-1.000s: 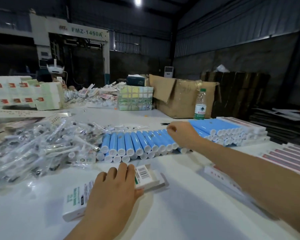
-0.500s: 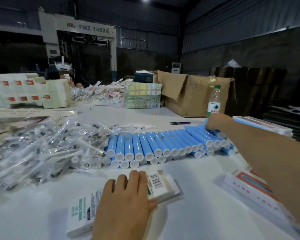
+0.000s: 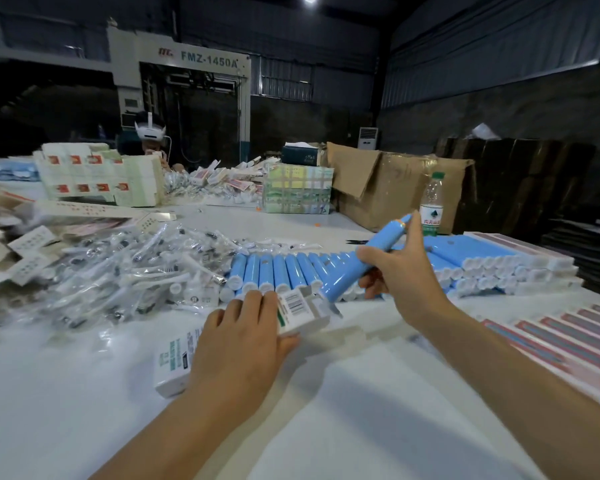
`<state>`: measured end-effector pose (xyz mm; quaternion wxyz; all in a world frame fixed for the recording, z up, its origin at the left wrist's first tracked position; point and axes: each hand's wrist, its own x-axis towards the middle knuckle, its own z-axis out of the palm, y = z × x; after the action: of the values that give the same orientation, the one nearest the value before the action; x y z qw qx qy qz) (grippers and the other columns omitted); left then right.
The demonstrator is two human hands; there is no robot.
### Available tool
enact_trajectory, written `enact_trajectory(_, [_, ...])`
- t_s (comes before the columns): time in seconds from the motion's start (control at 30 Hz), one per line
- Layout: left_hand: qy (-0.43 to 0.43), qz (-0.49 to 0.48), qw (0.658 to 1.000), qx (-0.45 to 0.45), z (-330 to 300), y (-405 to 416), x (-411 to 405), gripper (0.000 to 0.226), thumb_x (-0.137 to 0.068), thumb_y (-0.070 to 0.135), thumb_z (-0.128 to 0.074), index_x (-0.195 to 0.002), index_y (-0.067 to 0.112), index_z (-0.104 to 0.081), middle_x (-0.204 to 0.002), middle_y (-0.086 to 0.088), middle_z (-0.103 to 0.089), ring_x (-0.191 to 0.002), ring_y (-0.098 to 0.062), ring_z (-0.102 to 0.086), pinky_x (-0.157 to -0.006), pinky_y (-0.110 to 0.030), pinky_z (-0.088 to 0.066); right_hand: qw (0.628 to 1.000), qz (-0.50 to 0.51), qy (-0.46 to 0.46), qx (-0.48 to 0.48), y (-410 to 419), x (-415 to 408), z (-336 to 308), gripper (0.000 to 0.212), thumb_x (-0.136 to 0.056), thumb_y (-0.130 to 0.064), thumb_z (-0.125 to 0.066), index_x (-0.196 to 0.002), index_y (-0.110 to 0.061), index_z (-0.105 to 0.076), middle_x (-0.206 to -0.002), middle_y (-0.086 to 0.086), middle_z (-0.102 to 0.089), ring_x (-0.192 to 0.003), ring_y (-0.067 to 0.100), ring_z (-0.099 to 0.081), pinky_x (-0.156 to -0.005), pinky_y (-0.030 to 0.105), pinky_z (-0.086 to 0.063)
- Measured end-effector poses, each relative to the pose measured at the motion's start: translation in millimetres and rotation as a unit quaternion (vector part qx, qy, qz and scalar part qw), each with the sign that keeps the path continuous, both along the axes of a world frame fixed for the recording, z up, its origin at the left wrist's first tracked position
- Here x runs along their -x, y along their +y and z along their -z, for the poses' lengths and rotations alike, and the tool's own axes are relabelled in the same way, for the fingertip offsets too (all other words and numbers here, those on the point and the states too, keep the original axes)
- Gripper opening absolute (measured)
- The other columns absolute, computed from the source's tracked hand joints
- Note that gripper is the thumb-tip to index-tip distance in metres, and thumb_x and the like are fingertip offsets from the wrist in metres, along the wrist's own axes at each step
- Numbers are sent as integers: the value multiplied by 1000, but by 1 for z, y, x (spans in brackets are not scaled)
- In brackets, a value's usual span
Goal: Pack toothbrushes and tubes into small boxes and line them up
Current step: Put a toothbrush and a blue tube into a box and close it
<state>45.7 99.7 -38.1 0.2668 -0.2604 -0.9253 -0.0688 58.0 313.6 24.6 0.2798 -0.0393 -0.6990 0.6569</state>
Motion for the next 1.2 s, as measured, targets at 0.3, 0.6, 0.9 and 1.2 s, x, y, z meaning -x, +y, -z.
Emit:
enact_trajectory(0.3, [-4, -14, 1000, -9, 5, -5, -9, 68, -85, 61, -17, -138, 20, -32, -129, 1, -41, -111, -22, -45, -89, -33, -34, 988, 39, 16, 146, -24, -17, 49, 63, -86, -6, -66, -134, -30, -32, -57, 4, -67, -43, 17, -57, -39, 26, -47])
enact_trajectory(0.6, [-20, -31, 999, -11, 5, -6, -7, 69, -89, 62, -21, -145, 21, -19, -139, 2, -32, -123, -21, -38, -96, -33, -32, 993, 11, -13, -119, -46, -23, 63, 39, -96, -26, -53, -62, -36, -71, -79, -12, -54, -69, 0, -50, -69, 22, -36])
enact_trajectory(0.9, [-51, -7, 997, 54, 9, -4, -11, 61, -94, 58, -31, -139, 19, -22, -131, -1, -35, -114, -22, -39, -89, -34, -31, 990, 35, -33, -130, -34, -25, 58, 29, -92, -15, -55, -70, -25, -70, -65, -3, -56, -47, 0, -47, -50, 19, -37])
enact_trajectory(1.2, [-77, 23, 992, 95, 7, -3, -23, 56, -96, 46, -43, -135, 7, -31, -126, -12, -39, -110, -31, -40, -87, -43, -30, 923, -34, -45, -381, -85, 21, 17, 13, -90, -15, -61, -81, -17, -72, -59, -19, -60, -54, -1, -52, -55, 9, -37])
